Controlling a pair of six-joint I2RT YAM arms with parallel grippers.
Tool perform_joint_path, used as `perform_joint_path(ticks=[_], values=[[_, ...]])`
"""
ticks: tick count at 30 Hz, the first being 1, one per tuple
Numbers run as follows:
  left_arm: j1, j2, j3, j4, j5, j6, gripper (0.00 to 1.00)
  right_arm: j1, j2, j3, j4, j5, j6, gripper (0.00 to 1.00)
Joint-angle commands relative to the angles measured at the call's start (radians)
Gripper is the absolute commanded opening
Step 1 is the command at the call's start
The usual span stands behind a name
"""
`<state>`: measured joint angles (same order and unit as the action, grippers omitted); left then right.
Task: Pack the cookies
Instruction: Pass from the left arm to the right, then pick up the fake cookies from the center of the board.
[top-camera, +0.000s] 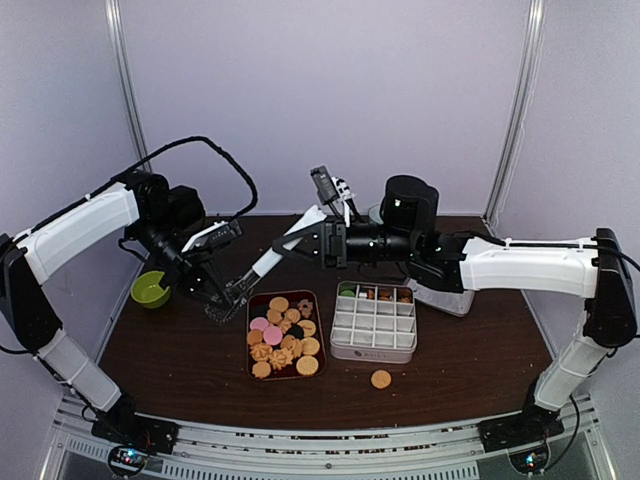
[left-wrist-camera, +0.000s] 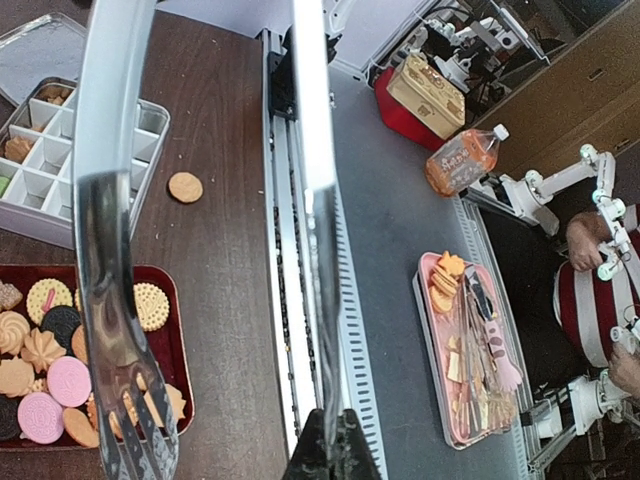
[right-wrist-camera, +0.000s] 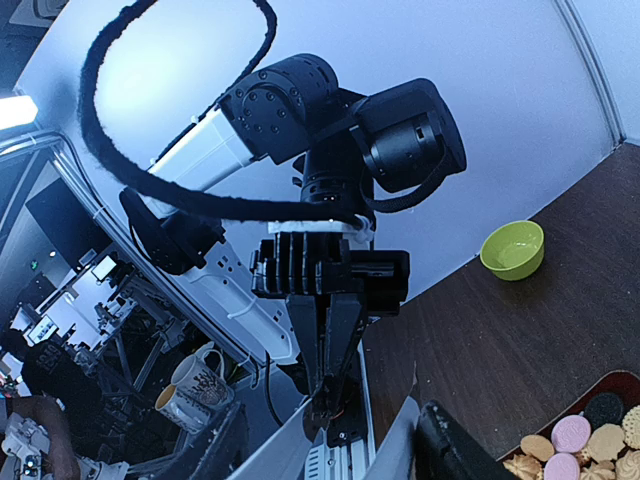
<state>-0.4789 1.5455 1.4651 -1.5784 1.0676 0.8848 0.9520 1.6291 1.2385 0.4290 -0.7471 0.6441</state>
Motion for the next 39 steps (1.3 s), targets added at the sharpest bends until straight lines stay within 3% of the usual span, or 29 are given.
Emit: perform_joint_path(ticks=[1,8,15,19,23,24,29,33,39], values=[[0.003,0.0,0.022,-0.021,0.019,0.031,0.0,0.006,0.002,0.052,0.019,-0.047,0.013,0.51],[0.003,0.003,0.028,-0.027,0.01,0.037,0.0,0.007,0.015,0.075,0.025,-0.083,0.027,0.33],[0.003,0.013,0.042,-0.066,0.004,0.07,0.0,0.006,0.033,0.077,0.03,-0.137,0.042,0.46],[0.003,0.016,0.04,-0.071,0.009,0.075,0.0,0.006,0.047,0.092,0.028,-0.145,0.047,0.44],[0.003,0.017,0.044,-0.063,-0.005,0.063,0.0,0.007,0.04,0.094,0.004,-0.113,0.026,0.34],[0.003,0.017,0.044,-0.053,-0.018,0.049,0.04,0.006,0.028,0.092,-0.024,-0.088,0.005,0.32],[0.004,-0.018,0.036,0.072,-0.162,-0.115,0.5,0.006,-0.067,0.083,-0.324,0.125,-0.183,0.23],[0.017,-0.067,0.046,0.141,-0.326,-0.205,0.64,0.008,-0.186,0.024,-0.485,0.27,-0.266,0.23],[0.061,-0.114,0.087,0.179,-0.518,-0.291,0.72,0.042,-0.368,-0.075,-0.739,0.519,-0.303,0.27]])
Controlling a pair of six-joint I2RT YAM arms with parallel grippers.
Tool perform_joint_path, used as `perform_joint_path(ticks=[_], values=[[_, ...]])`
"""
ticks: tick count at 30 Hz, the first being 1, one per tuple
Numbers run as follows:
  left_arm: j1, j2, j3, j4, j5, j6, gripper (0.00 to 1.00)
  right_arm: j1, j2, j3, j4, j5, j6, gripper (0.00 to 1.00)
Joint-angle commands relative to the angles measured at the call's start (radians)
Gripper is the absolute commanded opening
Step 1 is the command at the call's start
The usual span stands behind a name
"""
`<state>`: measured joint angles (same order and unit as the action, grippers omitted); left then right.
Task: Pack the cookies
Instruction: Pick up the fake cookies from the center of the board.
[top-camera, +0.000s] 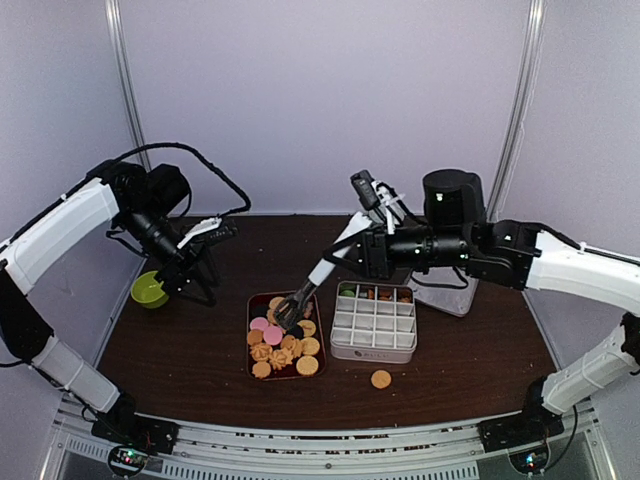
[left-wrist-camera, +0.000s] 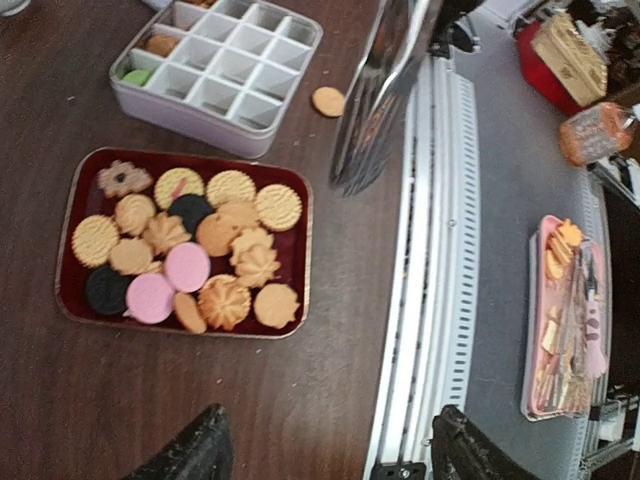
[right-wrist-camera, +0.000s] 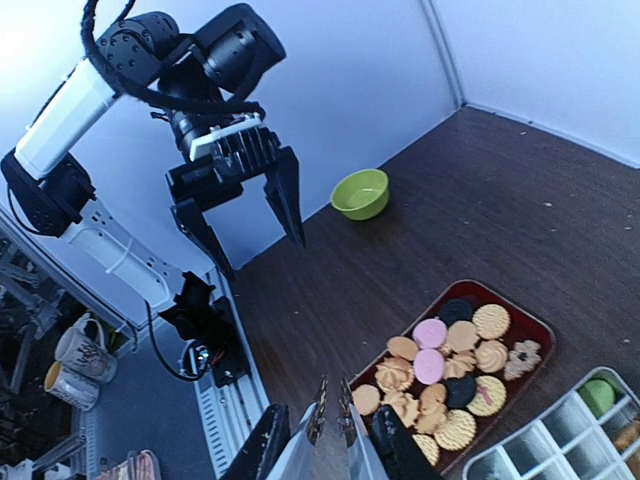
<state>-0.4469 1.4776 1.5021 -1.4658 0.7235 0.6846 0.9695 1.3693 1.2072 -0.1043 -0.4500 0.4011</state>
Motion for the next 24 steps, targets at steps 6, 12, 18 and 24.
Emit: perform_joint_path(ticks=[6,12,18,24], values=[[0.055,-0.118,0.044,0.177,-0.386,-0.172,0.79,0.094,-0.231,-0.095,-0.465,0.48,-0.006,0.28],[0.073,-0.174,0.02,0.259,-0.526,-0.217,0.98,0.167,-0.308,-0.15,-0.537,0.657,0.117,0.28],[0.074,-0.167,-0.001,0.25,-0.501,-0.216,0.97,0.26,-0.288,-0.161,-0.561,0.82,0.224,0.3],[0.073,-0.154,0.0,0.248,-0.49,-0.218,0.97,0.348,-0.222,-0.129,-0.614,0.964,0.331,0.33]])
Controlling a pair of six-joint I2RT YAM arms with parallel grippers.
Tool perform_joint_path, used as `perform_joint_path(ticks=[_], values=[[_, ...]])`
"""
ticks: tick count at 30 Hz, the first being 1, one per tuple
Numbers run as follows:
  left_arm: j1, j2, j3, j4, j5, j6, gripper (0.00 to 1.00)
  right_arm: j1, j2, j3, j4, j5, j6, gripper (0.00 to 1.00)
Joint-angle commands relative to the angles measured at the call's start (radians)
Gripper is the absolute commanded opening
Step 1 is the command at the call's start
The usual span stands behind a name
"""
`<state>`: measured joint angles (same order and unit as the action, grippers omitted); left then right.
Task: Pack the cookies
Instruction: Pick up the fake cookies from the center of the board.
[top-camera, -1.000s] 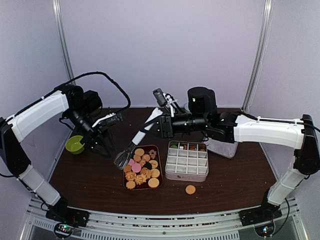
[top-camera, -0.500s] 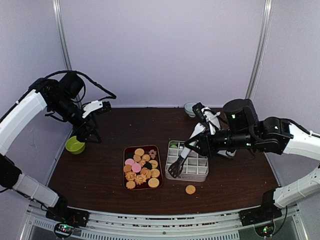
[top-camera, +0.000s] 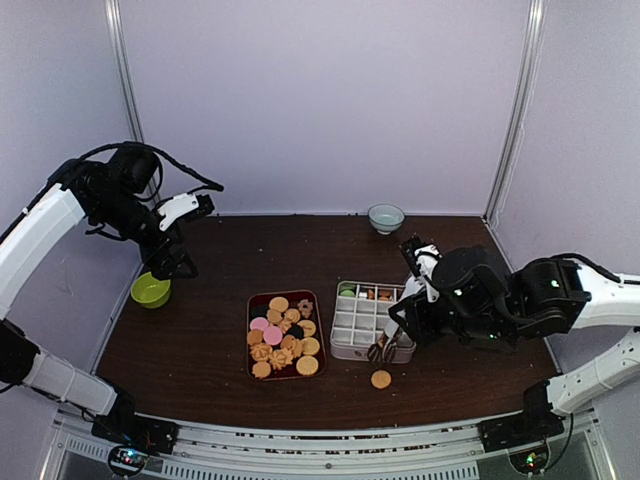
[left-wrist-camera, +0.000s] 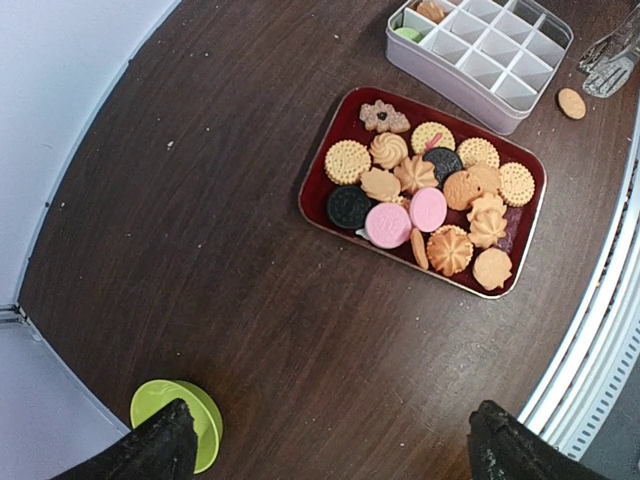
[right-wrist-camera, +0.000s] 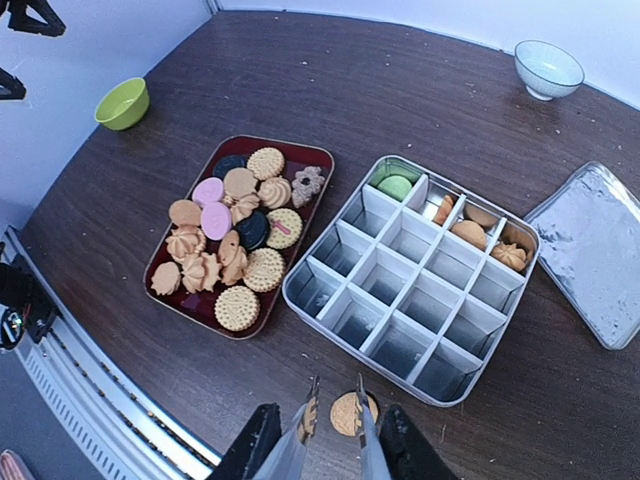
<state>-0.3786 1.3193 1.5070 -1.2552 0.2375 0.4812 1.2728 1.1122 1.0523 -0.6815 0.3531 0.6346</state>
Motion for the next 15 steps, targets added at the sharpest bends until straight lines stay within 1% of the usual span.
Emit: perform_joint_path(ticks=[1,9,15], values=[[0.005,0.006,-0.005,0.037,-0.003,-0.015,0.97,0.056,0.044,0.029,-0.037,0.179,0.109,0.34],[0.004,0.001,-0.007,0.028,0.002,-0.012,0.96,0.107,0.098,0.05,-0.036,0.235,0.16,0.37],[0.006,0.0,-0.004,0.027,0.006,-0.012,0.95,0.12,0.103,0.019,-0.025,0.252,0.188,0.37]])
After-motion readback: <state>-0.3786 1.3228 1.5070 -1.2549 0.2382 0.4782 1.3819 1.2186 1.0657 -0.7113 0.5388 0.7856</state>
